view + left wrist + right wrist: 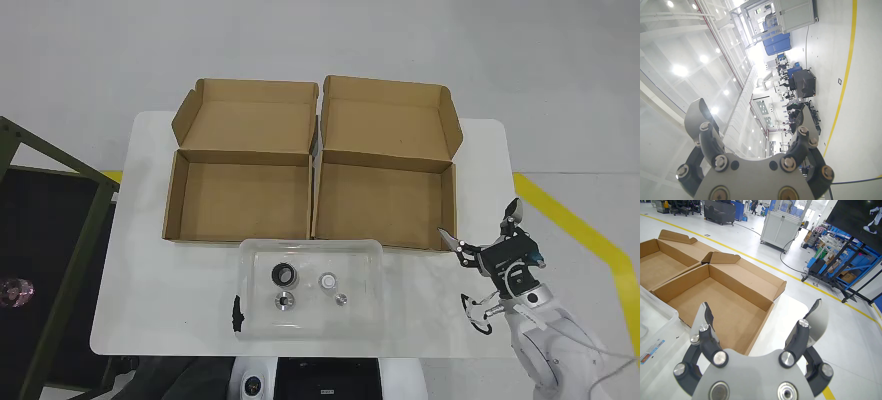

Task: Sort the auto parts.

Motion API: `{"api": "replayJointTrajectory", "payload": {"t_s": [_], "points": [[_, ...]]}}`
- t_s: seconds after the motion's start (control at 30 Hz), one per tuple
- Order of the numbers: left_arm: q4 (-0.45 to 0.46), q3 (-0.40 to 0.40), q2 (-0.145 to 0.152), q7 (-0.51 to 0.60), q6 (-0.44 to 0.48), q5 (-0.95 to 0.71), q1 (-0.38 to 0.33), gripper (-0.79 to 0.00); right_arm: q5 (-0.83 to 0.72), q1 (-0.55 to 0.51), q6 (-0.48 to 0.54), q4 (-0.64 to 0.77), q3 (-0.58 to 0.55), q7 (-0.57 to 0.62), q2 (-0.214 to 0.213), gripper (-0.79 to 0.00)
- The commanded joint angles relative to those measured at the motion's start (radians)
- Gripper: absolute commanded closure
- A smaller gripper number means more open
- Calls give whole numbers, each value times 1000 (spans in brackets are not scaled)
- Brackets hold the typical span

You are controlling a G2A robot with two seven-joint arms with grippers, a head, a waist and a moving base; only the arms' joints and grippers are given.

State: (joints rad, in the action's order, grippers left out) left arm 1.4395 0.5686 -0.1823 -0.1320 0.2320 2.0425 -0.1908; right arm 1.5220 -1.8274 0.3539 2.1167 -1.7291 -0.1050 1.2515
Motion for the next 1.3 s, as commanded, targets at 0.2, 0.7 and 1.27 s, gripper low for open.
{"api": "replayJointTrajectory", "payload": {"t_s": [0.2, 0.7, 1.27], "points": [[0, 0, 0, 0, 0, 0, 0, -785, 0, 0, 0, 0, 0, 0, 0, -785], [0, 0, 0, 0, 0, 0, 0, -785, -56, 66, 132, -24, 65, 49, -6, -785], [0, 0, 0, 0, 0, 0, 0, -785, -237, 251, 420, -47, 274, 278, -20, -785]]}}
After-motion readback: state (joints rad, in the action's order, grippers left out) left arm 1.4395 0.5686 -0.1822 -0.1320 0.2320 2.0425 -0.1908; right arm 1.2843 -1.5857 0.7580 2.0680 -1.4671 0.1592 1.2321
